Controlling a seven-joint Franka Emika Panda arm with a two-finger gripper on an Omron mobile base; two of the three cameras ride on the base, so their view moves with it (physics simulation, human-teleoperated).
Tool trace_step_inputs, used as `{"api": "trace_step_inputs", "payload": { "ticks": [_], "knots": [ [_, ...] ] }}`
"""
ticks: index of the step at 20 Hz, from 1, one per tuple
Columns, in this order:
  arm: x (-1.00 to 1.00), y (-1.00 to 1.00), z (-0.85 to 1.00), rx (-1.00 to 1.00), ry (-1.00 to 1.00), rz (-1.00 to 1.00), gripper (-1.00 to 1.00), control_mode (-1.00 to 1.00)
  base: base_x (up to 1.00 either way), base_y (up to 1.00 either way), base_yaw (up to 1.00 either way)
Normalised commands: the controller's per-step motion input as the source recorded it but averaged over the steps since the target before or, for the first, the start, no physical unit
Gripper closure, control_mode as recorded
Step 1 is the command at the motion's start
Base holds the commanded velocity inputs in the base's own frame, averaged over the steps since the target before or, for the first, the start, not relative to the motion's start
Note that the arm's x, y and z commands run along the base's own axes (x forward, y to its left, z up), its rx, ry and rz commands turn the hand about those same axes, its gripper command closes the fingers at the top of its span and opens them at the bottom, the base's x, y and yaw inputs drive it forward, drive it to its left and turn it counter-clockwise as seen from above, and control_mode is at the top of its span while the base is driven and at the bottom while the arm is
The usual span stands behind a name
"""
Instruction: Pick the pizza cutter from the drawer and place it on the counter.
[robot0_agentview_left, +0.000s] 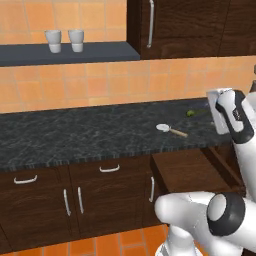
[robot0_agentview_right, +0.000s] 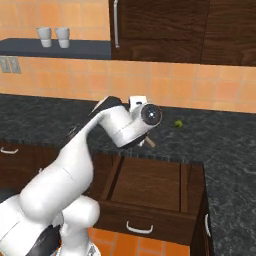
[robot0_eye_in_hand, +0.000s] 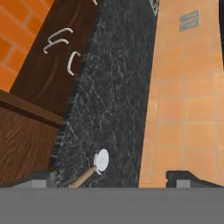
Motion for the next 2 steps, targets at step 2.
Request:
{"api": "trace_step_inputs", "payload": {
  "ticks": [2],
  "knots": [
    [-0.91,-0.13,0.35,0.00,-0.30,0.00,-1.00,-1.00,0.00,0.00,0.00]
  ]
}}
